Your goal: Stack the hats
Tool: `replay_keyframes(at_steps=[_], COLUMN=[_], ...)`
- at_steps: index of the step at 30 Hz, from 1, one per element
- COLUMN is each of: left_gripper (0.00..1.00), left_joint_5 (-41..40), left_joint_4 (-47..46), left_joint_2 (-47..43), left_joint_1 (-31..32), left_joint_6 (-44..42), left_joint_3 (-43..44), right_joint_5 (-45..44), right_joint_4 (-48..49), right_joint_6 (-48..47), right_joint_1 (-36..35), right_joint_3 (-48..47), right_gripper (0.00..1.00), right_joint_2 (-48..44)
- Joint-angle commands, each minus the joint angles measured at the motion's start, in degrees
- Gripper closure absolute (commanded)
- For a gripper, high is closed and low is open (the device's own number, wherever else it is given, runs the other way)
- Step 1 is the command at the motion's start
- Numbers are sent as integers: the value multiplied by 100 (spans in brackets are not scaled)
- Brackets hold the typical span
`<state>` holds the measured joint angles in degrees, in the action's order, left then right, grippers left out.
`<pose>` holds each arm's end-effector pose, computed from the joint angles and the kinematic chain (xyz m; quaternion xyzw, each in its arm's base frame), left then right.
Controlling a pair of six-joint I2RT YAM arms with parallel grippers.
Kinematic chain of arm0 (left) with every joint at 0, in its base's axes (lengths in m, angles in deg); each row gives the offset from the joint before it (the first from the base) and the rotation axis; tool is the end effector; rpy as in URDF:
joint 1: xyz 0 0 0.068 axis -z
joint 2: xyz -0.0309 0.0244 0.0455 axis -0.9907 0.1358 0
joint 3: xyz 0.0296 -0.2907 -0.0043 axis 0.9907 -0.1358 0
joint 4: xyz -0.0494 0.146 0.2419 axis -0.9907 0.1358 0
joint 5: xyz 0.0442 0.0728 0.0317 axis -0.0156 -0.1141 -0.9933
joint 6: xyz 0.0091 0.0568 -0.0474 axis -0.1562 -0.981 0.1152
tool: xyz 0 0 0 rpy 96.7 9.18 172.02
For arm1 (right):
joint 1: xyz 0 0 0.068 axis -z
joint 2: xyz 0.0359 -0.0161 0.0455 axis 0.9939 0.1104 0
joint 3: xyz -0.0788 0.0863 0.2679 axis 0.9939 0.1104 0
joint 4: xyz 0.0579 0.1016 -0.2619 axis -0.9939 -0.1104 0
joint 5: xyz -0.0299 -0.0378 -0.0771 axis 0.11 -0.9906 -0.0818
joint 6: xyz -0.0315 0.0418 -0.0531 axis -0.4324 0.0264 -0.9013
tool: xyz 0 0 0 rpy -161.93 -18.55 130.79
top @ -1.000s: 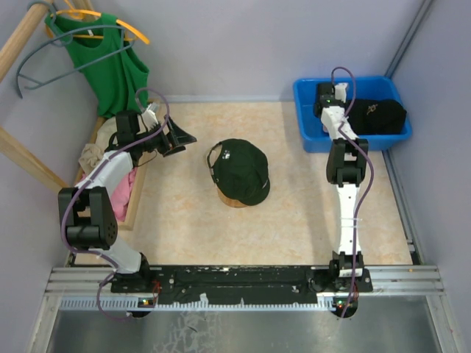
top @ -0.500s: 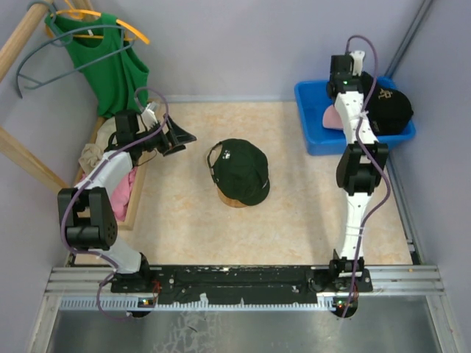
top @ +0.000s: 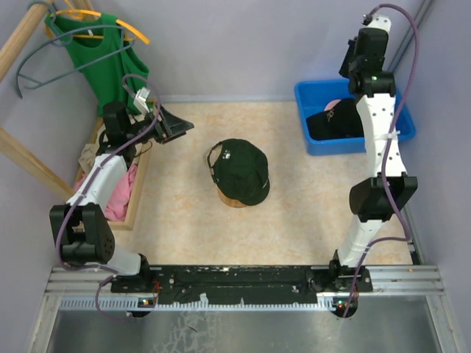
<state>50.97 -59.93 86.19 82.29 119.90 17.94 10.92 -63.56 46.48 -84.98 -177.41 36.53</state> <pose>0.3811 -0.0501 0.3292 0.0156 0.7607 -0.5118 0.3989 0.4709 -0.0047 0.4882 0.1350 0.7915 -0.0417 0.5947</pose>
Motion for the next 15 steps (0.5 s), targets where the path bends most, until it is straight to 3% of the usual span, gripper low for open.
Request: replay_keyframes(at_steps=[1,2,8,15], left_gripper=[3,3,3,3], left_joint_5=[295,317,428,422], left_joint_4=[-336,-336,-355,-335], left_joint_2=[-247,-271,-361,-426], left_joint_1=[-18,-12,-10,-10], left_joint_6=[169,162,143,52], left_joint_3=[89,57,-138,-340], right_joint_5=[471,521,336,1064], right_joint_4=[-676,-901,-1429,-293], right_joint_6=[2,-71,47,1341], right_joint_1=[-4,-7,78,909], right_joint_3=[-67,-150,44,1264], right_gripper=[67,57,26,14], right_joint_2=[2,95,439,129])
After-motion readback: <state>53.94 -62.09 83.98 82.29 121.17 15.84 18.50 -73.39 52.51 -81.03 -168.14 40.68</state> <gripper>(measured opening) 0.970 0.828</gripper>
